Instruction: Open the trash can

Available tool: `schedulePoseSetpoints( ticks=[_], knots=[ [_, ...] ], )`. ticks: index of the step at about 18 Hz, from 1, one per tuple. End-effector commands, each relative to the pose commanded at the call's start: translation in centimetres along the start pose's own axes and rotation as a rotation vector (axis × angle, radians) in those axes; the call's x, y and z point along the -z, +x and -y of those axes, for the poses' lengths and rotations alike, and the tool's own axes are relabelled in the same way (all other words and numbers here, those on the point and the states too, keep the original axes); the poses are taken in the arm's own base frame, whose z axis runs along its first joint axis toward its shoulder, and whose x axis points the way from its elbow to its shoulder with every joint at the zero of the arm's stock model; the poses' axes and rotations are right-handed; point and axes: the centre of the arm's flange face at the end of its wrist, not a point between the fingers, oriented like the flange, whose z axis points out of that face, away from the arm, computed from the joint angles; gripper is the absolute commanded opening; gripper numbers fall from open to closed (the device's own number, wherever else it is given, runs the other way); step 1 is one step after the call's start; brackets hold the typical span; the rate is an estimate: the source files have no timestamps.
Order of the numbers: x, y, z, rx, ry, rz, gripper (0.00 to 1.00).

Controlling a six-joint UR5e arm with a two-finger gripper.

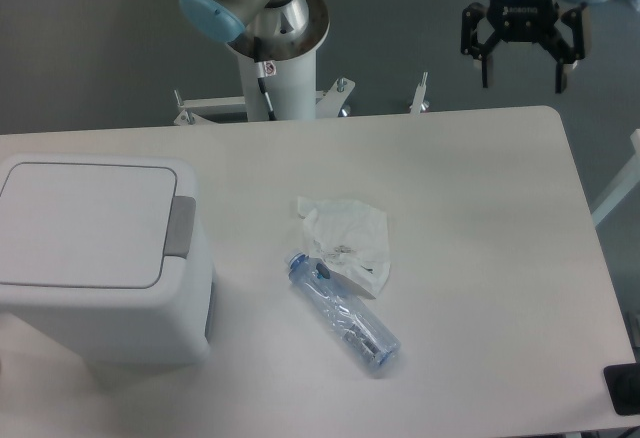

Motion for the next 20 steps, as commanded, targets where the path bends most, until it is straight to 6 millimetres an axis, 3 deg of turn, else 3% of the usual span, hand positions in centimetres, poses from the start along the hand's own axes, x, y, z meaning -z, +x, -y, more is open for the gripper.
schedulePoseSetpoints(
  ticks=[9, 15, 20],
  knots=[
    [-0.1, 0.3, 0.5, 0.067, 0.003, -0.005, 1.0],
    [-0.5, 1.5, 4.4, 0.203, 0.034, -0.024, 1.0],
    [-0.9, 3.9, 8.6, 0.359, 0.063, -0.067, 1.0]
  ],
)
